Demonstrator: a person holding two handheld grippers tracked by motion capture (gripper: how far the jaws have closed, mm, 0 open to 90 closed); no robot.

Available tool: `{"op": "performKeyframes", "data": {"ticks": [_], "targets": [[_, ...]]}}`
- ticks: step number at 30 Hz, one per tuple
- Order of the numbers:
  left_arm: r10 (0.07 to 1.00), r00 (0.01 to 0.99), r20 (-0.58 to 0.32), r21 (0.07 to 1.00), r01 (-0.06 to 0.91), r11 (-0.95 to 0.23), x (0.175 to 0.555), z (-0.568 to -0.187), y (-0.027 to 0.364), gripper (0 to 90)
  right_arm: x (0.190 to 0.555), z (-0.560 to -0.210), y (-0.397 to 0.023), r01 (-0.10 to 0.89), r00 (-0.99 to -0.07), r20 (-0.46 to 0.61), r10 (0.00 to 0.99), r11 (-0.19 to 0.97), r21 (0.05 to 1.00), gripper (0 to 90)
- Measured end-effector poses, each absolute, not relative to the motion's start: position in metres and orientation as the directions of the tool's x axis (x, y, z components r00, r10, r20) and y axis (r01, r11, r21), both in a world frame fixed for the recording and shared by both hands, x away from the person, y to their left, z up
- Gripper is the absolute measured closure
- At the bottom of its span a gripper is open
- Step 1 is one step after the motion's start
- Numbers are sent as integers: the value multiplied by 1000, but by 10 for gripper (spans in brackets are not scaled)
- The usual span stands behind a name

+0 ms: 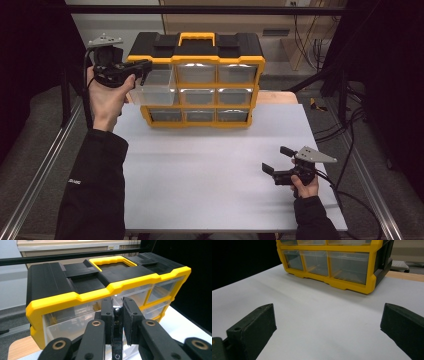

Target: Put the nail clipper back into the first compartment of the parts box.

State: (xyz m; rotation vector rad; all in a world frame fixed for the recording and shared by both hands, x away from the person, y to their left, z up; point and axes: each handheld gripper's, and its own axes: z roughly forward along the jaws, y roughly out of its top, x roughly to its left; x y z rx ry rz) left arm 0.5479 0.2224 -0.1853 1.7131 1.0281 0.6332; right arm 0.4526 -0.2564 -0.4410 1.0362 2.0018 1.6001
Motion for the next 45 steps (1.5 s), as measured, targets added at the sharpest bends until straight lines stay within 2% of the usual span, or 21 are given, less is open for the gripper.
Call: {"op": "performKeyframes", "data": {"ticks": [22, 45], "targets": [[884, 467, -39, 925, 352, -145, 575, -200, 223, 789, 453, -442, -256, 312, -659, 149, 737, 88, 946, 5], [862, 506, -11, 915, 353, -195, 576, -219, 220, 789, 452, -442, -256, 312, -660, 150, 736, 87, 946, 5]]}}
